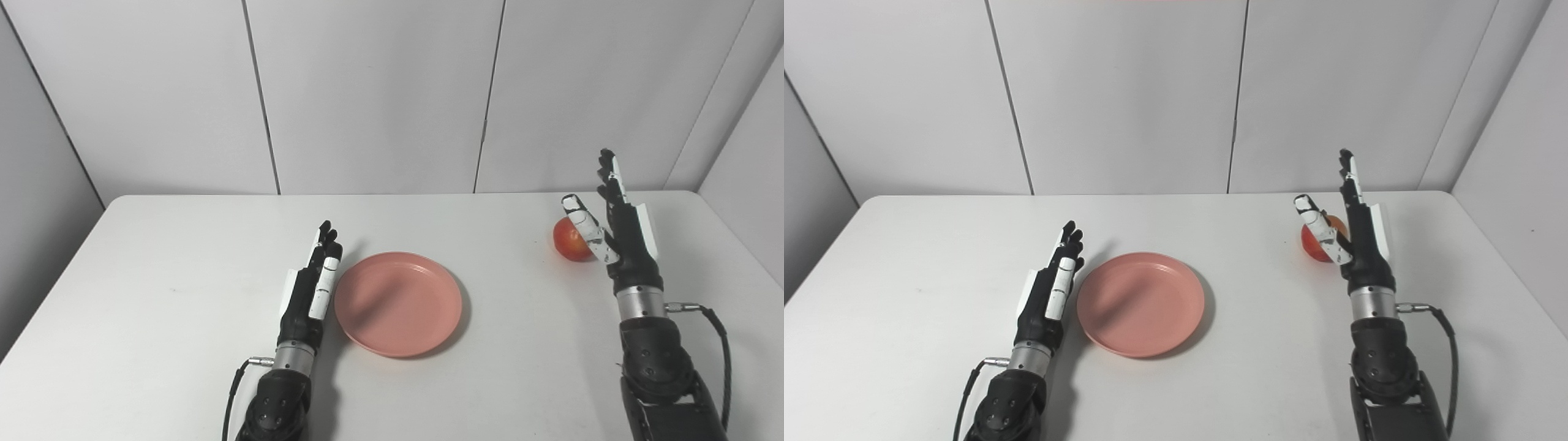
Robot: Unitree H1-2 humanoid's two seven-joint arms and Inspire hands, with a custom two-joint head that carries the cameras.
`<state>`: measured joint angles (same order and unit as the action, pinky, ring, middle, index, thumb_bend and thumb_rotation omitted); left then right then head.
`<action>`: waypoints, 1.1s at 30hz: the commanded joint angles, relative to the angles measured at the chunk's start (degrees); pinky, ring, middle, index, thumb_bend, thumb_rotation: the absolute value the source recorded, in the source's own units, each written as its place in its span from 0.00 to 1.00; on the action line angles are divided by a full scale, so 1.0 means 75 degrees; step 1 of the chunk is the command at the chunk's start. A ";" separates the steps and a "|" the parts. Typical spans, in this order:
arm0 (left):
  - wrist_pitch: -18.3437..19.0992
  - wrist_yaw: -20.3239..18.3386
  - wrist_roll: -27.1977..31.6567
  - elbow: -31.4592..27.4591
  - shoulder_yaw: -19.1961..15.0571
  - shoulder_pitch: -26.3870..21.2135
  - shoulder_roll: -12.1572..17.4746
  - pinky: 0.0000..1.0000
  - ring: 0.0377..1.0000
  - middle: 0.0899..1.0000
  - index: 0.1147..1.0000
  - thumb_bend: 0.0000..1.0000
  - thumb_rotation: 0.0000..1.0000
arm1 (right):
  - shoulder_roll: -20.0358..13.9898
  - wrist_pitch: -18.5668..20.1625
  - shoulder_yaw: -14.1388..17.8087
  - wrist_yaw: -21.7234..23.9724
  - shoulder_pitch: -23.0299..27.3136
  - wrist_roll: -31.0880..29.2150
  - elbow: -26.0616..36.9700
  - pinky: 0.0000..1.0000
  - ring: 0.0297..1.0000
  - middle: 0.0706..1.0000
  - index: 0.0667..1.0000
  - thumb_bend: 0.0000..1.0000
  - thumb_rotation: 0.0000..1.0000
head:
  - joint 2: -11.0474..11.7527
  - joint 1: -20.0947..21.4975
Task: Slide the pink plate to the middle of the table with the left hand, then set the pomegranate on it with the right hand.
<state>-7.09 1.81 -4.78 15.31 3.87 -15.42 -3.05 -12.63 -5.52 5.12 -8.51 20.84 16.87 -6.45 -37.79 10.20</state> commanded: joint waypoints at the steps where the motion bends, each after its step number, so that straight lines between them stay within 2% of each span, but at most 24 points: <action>1: -0.0062 0.0031 -0.0093 -0.0052 -0.0010 -0.0133 0.0097 0.99 0.99 0.99 1.00 0.67 1.00 | -0.0194 -0.0181 0.0108 -0.0284 0.0421 0.0192 0.0203 0.96 0.99 1.00 1.00 0.73 0.84 | 0.0020 0.0049; 5: -0.0112 -0.0006 -0.0118 -0.0036 -0.0009 -0.0126 0.0171 0.99 0.99 0.99 1.00 0.68 1.00 | -0.0289 -0.0016 0.0188 -0.0590 0.0550 0.0527 -0.0018 0.95 0.98 1.00 1.00 0.76 0.71 | 0.0091 0.0262; 12: -0.0038 -0.0147 -0.0121 -0.0176 0.0052 -0.0046 0.0368 0.99 0.99 0.99 1.00 0.70 1.00 | -0.0417 0.0512 0.0203 -0.0941 0.0610 0.1277 -0.0084 0.95 0.99 1.00 1.00 0.80 0.60 | 0.0091 0.0576; 17: -0.0232 -0.0272 0.0076 -0.0063 0.0009 -0.0073 0.0498 0.97 0.99 1.00 1.00 0.72 1.00 | -0.0461 0.0723 0.0115 -0.1094 0.0742 0.1594 -0.0481 0.91 0.98 1.00 1.00 0.88 0.55 | 0.0114 0.0941; 23: -0.0370 -0.0532 0.0278 -0.0006 -0.0001 -0.0072 0.0613 1.00 1.00 1.00 1.00 0.72 1.00 | -0.0446 0.1013 -0.0064 -0.1193 0.0834 0.1853 -0.0948 0.87 0.97 0.99 1.00 0.92 0.49 | 0.0121 0.0976; 33: -0.0263 -0.0695 0.0364 -0.0175 -0.0005 0.0026 0.0709 1.00 1.00 1.00 1.00 0.71 1.00 | -0.0502 0.1208 -0.0410 -0.1484 0.1086 0.2189 -0.1888 0.87 0.96 0.98 1.00 0.98 0.47 | 0.0089 0.1017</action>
<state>-7.87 -2.92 -2.53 14.78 4.19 -15.24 1.38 -15.04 3.55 2.10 -17.83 25.60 32.66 -21.13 -37.18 17.84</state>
